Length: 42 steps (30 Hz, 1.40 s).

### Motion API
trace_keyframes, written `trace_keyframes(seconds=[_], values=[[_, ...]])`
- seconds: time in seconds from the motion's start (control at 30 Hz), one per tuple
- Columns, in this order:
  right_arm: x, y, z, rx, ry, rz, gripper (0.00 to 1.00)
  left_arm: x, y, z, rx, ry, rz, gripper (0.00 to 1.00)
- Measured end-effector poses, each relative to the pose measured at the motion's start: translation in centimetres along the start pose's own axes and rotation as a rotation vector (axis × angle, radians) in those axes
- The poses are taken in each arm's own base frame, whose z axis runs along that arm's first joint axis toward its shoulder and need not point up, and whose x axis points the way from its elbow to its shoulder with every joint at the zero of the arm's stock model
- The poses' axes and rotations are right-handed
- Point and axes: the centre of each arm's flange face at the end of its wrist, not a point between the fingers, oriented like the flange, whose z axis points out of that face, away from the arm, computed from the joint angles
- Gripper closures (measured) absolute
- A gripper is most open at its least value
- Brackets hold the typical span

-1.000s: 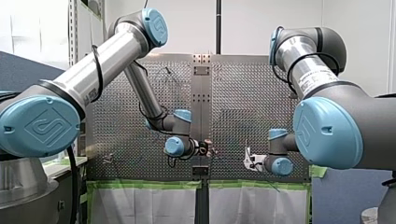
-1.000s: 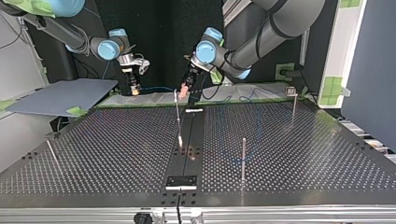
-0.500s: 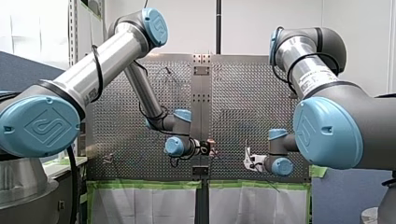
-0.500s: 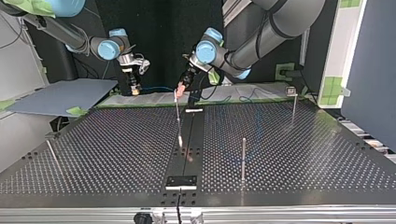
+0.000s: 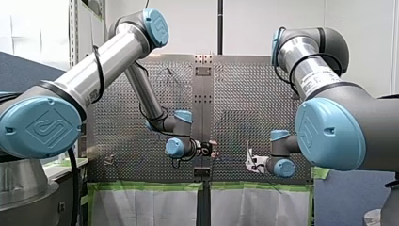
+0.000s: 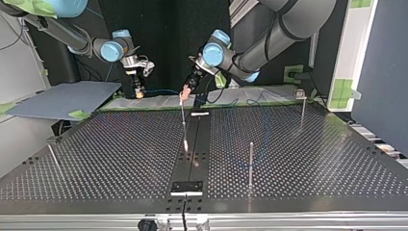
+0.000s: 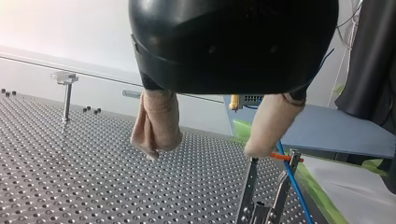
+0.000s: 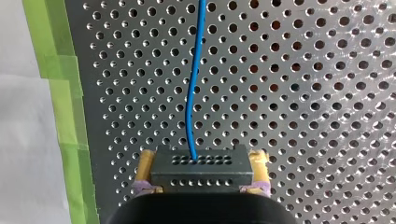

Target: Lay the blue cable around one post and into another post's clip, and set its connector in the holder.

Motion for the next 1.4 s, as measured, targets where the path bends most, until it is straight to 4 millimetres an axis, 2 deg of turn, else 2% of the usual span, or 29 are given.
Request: trace_keyframes(seconds=[1.17, 1.4], values=[[-0.1, 0.0, 0.0, -0.001, -0.003, 0.001, 1.00, -0.3, 0.3, 0.1, -0.012, -0.004, 0.001, 0.02], [-0.1, 0.2, 0.0, -0.003, -0.005, 0.002, 1.00, -1.3, 0.3, -0.1, -0.047, -0.012, 0.015, 0.02]])
